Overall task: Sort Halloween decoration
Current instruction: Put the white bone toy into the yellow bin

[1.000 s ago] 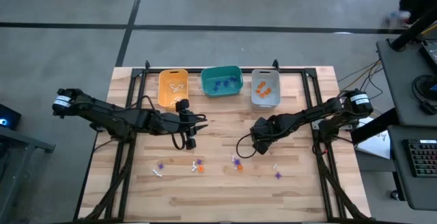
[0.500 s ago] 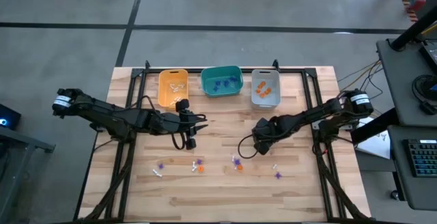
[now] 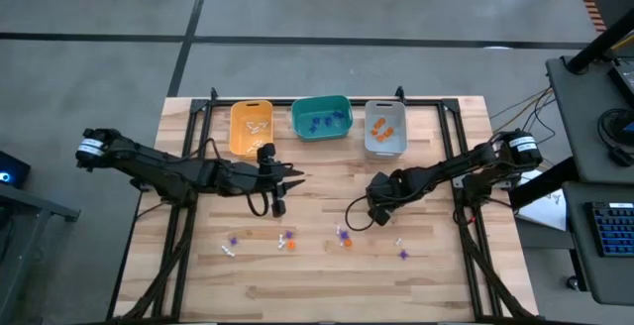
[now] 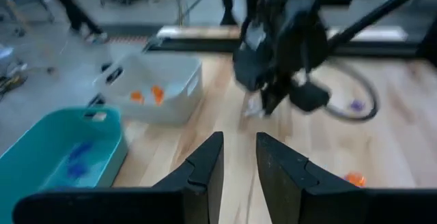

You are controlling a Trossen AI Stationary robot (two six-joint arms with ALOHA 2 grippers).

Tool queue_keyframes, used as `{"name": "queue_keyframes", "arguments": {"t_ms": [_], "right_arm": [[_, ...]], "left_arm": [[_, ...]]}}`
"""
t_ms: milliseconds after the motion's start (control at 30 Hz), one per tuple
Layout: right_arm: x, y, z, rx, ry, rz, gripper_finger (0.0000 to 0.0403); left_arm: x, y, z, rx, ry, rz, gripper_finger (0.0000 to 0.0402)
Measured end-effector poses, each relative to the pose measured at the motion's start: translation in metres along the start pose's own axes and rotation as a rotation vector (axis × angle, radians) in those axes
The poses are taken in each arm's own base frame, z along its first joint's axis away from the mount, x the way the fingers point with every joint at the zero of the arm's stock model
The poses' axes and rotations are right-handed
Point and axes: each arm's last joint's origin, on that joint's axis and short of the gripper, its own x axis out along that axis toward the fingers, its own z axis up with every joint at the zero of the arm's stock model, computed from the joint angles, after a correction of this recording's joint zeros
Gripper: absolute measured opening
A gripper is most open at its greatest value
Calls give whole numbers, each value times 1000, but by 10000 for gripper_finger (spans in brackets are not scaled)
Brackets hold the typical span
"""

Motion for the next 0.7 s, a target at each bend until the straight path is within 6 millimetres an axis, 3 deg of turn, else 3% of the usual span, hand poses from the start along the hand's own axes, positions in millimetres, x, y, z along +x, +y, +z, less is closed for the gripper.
{"name": "queue_keyframes", "arguments": {"t_ms": [167, 333, 533, 700], "right_arm": [[-6, 7, 0, -26, -36, 24, 9], [-25, 26, 4, -83, -195, 187, 9], [-51, 58, 14, -267, -580, 389, 9], [-70, 85, 19, -474, -928, 491, 9]], "left_arm": [[2, -4, -12, -4, -78, -143, 70], [2, -4, -27, -24, -138, -192, 70], [-1, -3, -42, -52, -232, -211, 70], [-6, -3, -51, -38, -330, -347, 72]]}}
